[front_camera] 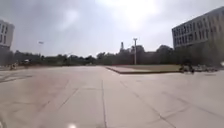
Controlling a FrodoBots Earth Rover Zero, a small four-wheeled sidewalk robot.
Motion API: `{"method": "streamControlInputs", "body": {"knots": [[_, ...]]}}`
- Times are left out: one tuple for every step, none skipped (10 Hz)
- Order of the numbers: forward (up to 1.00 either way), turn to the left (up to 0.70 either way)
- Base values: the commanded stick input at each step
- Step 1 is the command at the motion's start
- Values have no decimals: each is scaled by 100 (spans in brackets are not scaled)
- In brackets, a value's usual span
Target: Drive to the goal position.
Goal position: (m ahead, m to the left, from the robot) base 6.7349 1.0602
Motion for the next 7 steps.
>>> {"method": "streamControlInputs", "body": {"knots": [[100,0],[100,0],[100,0],[100,0],[100,0],[100,4],[100,35]]}}
